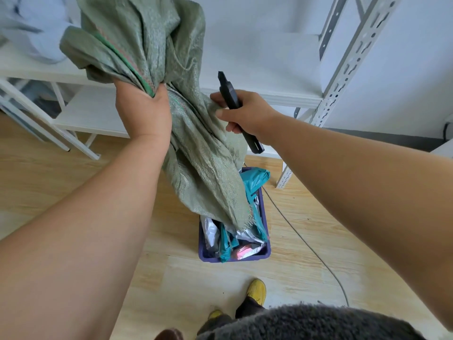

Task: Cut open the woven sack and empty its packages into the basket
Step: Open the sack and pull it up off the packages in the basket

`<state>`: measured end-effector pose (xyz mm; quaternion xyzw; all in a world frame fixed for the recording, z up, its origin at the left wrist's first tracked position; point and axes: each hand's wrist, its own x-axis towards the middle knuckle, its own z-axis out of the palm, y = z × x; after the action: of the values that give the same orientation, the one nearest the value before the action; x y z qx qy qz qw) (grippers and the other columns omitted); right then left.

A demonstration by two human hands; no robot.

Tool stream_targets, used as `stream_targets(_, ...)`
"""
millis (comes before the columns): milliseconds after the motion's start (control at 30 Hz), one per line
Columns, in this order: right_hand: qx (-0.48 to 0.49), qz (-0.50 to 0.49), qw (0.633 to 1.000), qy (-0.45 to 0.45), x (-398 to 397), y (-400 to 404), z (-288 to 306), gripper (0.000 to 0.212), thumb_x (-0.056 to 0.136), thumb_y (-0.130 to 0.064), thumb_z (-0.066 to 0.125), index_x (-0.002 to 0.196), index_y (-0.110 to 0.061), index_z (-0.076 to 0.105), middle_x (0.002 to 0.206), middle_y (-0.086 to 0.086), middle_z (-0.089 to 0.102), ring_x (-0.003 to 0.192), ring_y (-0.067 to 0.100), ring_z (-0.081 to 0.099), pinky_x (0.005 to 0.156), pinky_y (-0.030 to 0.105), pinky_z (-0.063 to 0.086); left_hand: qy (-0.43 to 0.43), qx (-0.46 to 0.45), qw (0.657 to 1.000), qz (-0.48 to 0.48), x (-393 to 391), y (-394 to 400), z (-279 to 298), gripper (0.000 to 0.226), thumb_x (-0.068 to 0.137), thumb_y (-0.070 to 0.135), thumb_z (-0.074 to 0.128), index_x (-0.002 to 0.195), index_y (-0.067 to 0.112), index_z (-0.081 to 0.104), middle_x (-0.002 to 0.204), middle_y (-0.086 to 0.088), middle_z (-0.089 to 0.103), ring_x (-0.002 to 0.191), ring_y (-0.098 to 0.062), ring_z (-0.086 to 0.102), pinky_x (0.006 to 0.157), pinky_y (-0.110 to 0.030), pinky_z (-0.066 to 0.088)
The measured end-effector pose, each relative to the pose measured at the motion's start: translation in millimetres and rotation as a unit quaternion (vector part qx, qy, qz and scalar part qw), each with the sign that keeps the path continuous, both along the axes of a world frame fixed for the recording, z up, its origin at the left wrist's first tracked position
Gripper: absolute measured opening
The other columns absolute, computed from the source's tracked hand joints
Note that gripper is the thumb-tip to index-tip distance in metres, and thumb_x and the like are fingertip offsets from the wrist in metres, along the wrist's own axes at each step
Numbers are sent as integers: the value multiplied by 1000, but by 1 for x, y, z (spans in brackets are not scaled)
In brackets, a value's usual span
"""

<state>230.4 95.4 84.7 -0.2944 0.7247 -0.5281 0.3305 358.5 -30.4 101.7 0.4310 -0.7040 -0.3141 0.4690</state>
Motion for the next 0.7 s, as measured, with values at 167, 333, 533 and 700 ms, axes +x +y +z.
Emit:
stream_targets(167,-15,-14,1000,-11,19,12,6,36,89,-6,63,123,-17,62,120,-6,67,52,6,58,54,17,49,-20,-8,1000,12,28,-3,7,49,84,22,65,128,7,49,130,-2,59,122,-16,55,100,-16,38)
stream_targets(333,-21,-13,1000,-11,47,13,8,36,89,-5,63,124,-17,62,117,-8,67,50,6,58,53,17,49,-32,-17,999,14,58,-1,13,51,84,23,65,130,8,48,131,-3,59,123,-18,54,102,-20,39)
stream_targets(533,-31,-105,991,-72,63,19,3,32,88,-2,62,117,-12,65,106,4,69,51,10,55,50,19,46,-48,-10,999,21,83,3,17,50,86,21,65,131,9,47,132,-2,58,124,-17,52,101,-19,36)
stream_targets(700,98,-128,977,-138,58,39,-22,32,86,-2,66,118,-5,62,71,7,58,49,11,49,48,19,44,-47,3,998,40,90,4,9,51,86,21,65,132,8,47,132,-4,57,125,-19,52,102,-19,35)
